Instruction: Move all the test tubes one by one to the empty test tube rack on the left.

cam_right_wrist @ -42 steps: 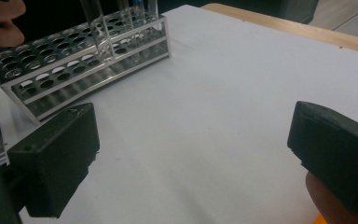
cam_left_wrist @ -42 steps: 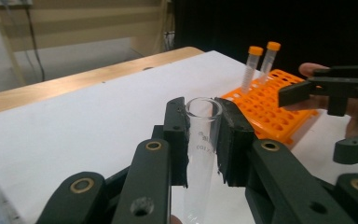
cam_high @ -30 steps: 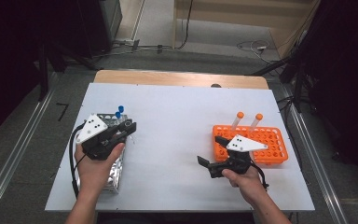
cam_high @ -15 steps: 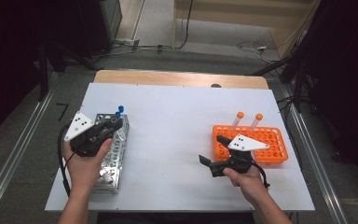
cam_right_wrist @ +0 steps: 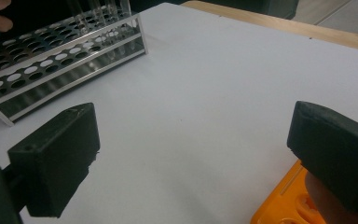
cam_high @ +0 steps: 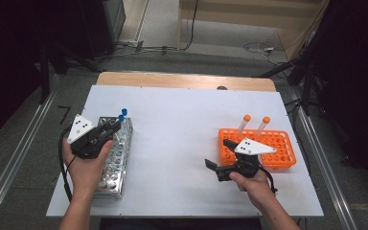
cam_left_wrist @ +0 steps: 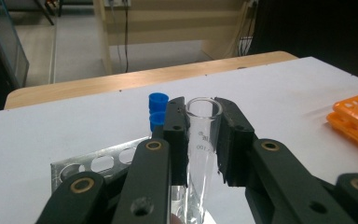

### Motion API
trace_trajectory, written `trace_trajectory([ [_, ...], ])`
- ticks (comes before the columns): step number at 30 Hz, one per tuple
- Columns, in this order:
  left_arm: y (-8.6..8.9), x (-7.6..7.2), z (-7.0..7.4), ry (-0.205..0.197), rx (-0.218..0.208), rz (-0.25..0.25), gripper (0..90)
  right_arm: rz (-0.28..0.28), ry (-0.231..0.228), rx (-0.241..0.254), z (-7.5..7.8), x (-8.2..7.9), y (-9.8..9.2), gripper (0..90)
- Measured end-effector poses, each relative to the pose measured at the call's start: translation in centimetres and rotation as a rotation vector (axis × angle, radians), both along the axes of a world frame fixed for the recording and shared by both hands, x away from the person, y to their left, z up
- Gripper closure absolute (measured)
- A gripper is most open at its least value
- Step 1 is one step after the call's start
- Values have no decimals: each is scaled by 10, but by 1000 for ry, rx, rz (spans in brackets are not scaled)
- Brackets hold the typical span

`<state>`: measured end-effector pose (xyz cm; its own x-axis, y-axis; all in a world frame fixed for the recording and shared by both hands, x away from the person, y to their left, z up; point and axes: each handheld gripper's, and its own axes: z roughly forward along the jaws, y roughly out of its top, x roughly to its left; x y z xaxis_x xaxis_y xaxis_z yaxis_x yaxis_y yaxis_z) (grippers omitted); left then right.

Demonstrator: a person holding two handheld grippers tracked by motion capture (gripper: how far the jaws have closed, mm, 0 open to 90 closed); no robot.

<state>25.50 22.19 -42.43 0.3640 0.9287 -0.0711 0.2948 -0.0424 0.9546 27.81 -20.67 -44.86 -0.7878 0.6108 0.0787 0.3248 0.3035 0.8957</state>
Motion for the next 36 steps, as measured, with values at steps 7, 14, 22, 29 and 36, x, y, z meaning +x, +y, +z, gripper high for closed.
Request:
trace_trajectory([
  [7,-4,4,-8,48,50,8,757,-8,2,-2,-1,1,-1,10],
  [14,-6,6,-12,100,64,8,756,-20,2,0,-1,3,-4,12],
  [22,-6,9,-15,174,73,2,752,-34,-1,2,0,6,-9,15],
  [29,-5,10,-15,196,40,-7,695,-43,-5,6,2,7,-13,16],
  [36,0,7,-11,178,-18,11,528,-51,-8,10,4,8,-16,18],
])
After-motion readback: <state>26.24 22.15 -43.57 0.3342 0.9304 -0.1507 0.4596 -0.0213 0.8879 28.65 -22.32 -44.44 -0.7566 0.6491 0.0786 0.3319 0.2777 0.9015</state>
